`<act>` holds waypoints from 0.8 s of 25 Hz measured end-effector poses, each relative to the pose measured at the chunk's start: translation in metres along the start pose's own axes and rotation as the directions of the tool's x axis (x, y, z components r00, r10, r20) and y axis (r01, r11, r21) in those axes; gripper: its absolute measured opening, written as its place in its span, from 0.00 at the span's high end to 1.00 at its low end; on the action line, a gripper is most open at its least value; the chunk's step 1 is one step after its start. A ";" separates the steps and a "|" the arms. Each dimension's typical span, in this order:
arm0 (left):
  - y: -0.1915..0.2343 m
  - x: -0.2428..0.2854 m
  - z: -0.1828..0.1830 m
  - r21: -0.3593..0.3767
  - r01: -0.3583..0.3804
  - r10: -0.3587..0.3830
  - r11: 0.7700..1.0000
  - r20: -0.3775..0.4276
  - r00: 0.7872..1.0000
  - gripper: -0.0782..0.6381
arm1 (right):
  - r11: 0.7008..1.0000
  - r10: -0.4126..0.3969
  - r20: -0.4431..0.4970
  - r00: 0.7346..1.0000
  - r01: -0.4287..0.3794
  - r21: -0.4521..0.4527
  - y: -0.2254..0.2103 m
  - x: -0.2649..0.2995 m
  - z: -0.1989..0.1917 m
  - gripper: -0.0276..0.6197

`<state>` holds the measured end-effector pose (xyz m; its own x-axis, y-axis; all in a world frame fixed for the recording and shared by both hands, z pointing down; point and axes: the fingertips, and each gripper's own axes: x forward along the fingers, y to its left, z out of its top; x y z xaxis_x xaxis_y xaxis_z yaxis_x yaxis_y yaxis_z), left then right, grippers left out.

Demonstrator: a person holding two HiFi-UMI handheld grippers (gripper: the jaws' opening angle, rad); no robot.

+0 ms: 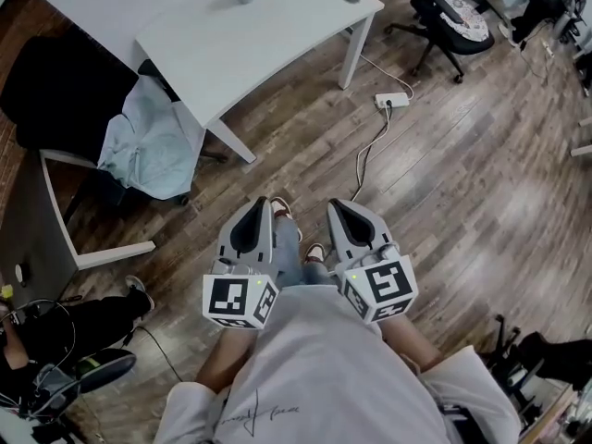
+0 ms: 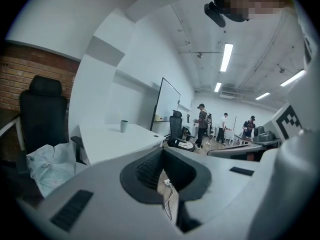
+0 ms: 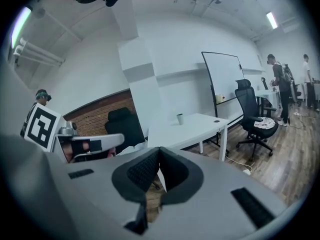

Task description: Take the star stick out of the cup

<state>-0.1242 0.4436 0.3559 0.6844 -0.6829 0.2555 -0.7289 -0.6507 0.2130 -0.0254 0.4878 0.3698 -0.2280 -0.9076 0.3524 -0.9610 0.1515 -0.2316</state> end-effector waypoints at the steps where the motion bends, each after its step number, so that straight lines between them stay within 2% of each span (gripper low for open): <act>1: 0.006 0.004 0.003 -0.011 0.001 -0.001 1.000 0.006 1.000 0.89 | 1.000 0.001 -0.006 1.000 -0.001 -0.009 -0.001 0.006 0.002 0.95; 7: 0.037 0.038 0.026 -0.047 0.003 -0.002 0.999 0.026 1.000 0.89 | 0.999 0.016 -0.027 0.999 -0.017 -0.048 -0.007 0.046 0.024 0.95; 14: 0.070 0.075 0.058 -0.016 0.038 -0.037 0.999 0.044 0.998 0.89 | 0.997 0.025 0.000 1.000 -0.025 -0.078 -0.007 0.103 0.062 0.95; 20: 0.104 0.100 0.077 0.000 0.035 -0.035 0.999 0.058 0.998 0.88 | 0.995 0.024 0.024 0.999 -0.022 -0.097 -0.004 0.141 0.086 0.95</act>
<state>-0.1299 0.2818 0.3310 0.7096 -0.6777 0.1929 -0.7043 -0.6742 0.2222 -0.0398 0.3254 0.3422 -0.2475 -0.9127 0.3253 -0.9664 0.2086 -0.1501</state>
